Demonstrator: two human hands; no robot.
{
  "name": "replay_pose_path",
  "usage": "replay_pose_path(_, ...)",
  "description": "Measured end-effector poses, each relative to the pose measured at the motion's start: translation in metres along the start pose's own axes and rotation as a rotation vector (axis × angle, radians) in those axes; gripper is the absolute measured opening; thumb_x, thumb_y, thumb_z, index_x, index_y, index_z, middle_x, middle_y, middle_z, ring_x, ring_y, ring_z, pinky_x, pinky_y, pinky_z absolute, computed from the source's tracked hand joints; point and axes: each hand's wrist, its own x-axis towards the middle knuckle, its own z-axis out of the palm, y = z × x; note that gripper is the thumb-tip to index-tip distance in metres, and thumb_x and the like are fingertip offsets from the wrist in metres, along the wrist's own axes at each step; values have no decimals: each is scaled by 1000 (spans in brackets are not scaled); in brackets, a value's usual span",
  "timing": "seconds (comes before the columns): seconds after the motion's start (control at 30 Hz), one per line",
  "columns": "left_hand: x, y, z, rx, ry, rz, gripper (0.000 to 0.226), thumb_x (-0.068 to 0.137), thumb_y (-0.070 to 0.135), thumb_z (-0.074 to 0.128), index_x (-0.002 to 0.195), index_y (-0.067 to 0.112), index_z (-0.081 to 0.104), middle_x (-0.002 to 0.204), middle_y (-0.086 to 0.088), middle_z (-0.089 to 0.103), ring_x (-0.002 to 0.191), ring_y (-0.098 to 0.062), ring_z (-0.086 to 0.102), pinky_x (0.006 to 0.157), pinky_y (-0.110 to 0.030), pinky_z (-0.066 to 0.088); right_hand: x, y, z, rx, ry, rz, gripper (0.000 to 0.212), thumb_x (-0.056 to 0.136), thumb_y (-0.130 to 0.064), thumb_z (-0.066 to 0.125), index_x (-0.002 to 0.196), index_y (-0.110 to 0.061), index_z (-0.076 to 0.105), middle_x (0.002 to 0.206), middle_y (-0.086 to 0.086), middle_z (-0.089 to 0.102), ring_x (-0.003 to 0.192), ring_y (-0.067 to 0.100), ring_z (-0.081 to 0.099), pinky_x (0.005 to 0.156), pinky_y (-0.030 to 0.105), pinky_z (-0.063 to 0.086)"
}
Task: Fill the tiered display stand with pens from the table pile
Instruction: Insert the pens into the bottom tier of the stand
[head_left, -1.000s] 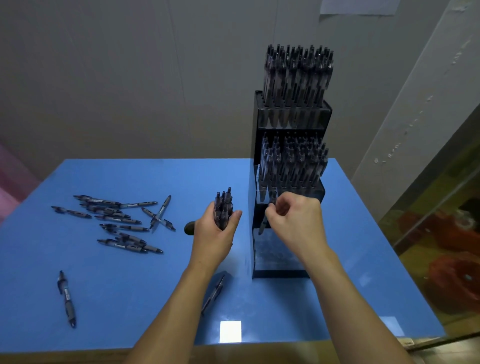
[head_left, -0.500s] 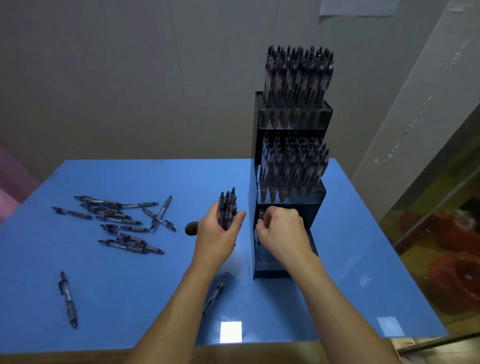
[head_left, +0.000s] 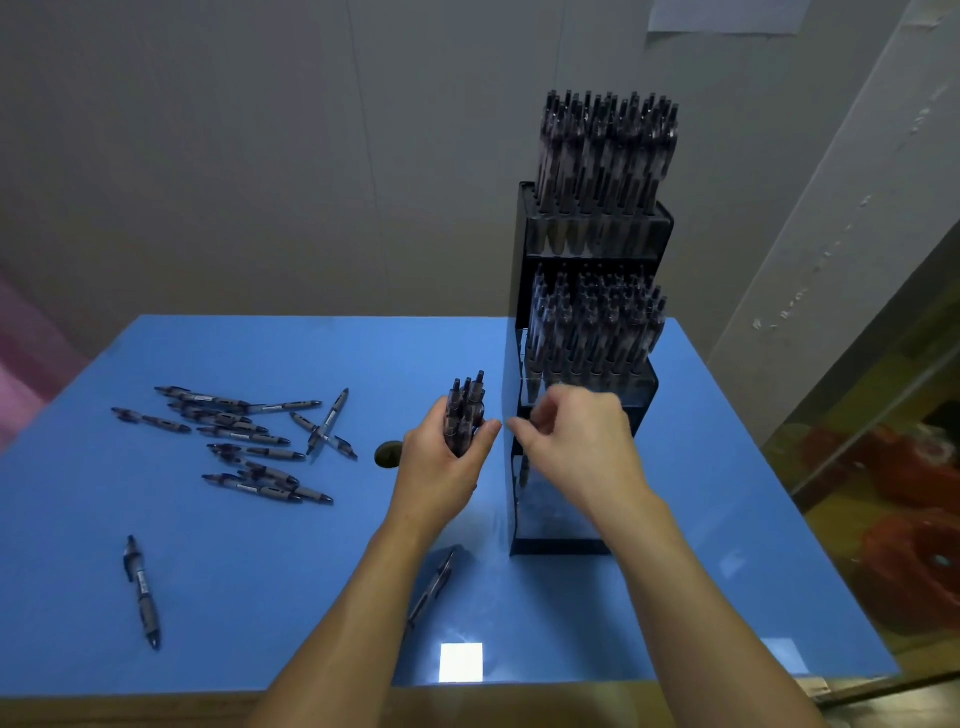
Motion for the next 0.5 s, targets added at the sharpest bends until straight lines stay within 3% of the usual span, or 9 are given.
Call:
replay_pose_path(0.07, 0, 0, 1, -8, -25, -4, 25, 95, 32, 71, 87, 16, 54, 64, -1, 49, 53, -22, 49, 41, -29, 42, -1, -7, -8, 271, 14, -101, 12, 89, -26, 79, 98, -20, 73, 81, -9, 70, 73, 4, 66, 69, 15, 54)
replay_pose_path(0.13, -1, 1, 2, -20, -77, -4, 18, 97, 32, 70, 92, 19, 58, 63, 1, 49, 54, -23, 51, 41, -24, 42, 0, -9, -13, 418, -33, -210, 23, 87, -12, 80, 105, -26, 75, 83, -9, 69, 75, 5, 66, 70, 14, 53)
replay_pose_path(0.2, -1, 3, 3, -26, -128, 11, 13, 97, 31, 70, 92, 25, 60, 61, 2, 51, 53, -22, 52, 42, -26, 45, 5, -5, -12, 431, -52, -276, 31, 85, -7, 80, 106, -30, 76, 88, -9, 67, 77, 8, 66, 73, 18, 55)
replay_pose_path(0.37, -2, 6, 3, -39, -201, 32, 10, 95, 24, 72, 95, 25, 63, 69, -18, 56, 52, -22, 52, 46, -32, 51, 9, 3, -5, 495, -82, -289, 29, 84, -3, 80, 97, -29, 78, 94, -9, 64, 78, 12, 66, 78, 27, 57)
replay_pose_path(0.5, -1, 3, 2, -7, -177, 29, 17, 95, 20, 72, 86, 27, 58, 64, -6, 53, 51, -22, 52, 44, -27, 47, 7, 3, -8, 559, -30, -300, 23, 84, -1, 79, 90, -23, 78, 95, -7, 64, 85, 15, 67, 79, 27, 56)
